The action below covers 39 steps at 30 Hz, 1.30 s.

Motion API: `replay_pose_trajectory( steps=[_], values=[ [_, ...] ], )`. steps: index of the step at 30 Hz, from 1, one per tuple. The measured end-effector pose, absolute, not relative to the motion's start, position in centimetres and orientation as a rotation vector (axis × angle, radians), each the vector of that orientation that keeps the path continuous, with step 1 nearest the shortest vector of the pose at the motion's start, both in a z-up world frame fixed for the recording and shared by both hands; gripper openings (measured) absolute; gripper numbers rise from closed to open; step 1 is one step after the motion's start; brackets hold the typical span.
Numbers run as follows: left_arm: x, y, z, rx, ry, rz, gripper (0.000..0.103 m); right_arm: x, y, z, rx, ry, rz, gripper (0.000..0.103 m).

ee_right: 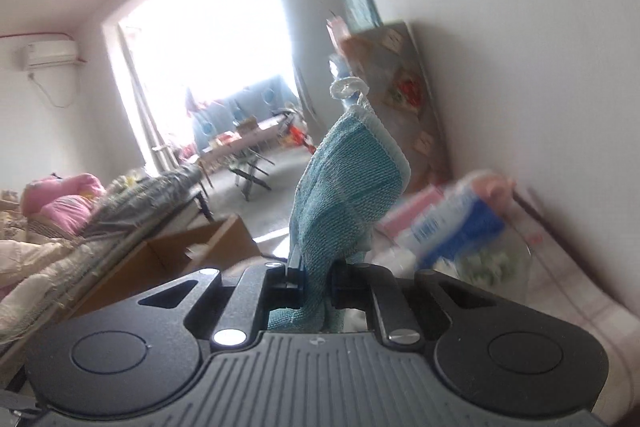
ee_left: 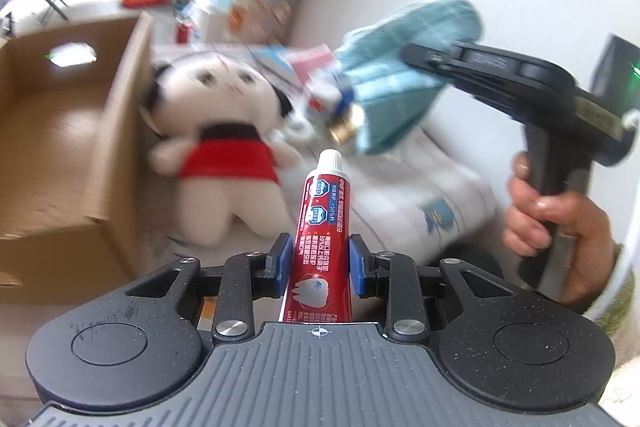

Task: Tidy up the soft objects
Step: 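Lift the towel and toothpaste and carry both toward the cardboard box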

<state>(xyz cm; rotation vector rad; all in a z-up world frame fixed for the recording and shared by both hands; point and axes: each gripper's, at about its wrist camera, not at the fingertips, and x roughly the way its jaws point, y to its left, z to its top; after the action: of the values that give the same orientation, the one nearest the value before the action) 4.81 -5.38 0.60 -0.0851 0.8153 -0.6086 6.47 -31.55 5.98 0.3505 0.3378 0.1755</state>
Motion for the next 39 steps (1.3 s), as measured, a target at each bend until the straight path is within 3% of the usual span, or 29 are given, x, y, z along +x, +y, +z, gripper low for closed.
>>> replay_pose_trajectory(
  steps=[9, 19, 25, 39],
  values=[
    [3.5, 1.6, 6.7, -0.186, 0.658, -0.443, 0.028, 5.7, -26.9, 13.3, 0.283, 0.202, 0.415, 0.012],
    [8.1, 7.8, 10.2, -0.26, 0.574, -0.249, 0.028, 12.0, -17.8, 17.3, 0.218, 0.277, 0.675, 0.012],
    [14.4, 11.1, 10.0, -0.285, 0.614, -0.096, 0.028, 19.7, -11.5, 15.5, 0.195, 0.485, 0.734, 0.012],
    [29.0, 15.2, 3.5, -0.281, 0.872, 0.069, 0.028, 34.9, -2.4, 6.0, 0.193, 0.956, 0.661, 0.012]
  ],
)
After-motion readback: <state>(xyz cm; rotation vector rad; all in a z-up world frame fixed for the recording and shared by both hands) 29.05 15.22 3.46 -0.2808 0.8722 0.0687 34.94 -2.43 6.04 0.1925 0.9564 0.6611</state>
